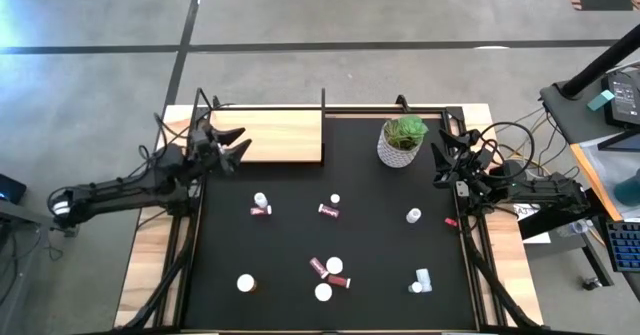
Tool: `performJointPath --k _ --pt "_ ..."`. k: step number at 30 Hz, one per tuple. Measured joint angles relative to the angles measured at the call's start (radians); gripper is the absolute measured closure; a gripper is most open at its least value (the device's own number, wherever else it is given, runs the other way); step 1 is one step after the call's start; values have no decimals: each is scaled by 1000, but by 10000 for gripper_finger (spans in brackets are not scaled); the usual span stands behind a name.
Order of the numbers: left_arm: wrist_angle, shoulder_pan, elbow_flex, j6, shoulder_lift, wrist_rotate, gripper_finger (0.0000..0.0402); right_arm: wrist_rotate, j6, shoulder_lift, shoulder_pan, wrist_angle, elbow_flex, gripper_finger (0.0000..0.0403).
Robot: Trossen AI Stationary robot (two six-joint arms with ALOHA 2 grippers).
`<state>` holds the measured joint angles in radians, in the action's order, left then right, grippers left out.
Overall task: Pick and place medicine bottles onto shelf by color
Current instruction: Put the top white pill bottle on the shelf
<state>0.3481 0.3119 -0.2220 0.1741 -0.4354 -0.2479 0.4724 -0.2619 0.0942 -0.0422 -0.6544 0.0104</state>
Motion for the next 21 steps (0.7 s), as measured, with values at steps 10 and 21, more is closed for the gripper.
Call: performJointPath --k 10,21 --pt "-304 0 -287 4 -279 -47 198 0 0 0 0 0 0 188" --pt "-770 1 -558 372 -528 -162 198 0 0 0 0 1 0 188"
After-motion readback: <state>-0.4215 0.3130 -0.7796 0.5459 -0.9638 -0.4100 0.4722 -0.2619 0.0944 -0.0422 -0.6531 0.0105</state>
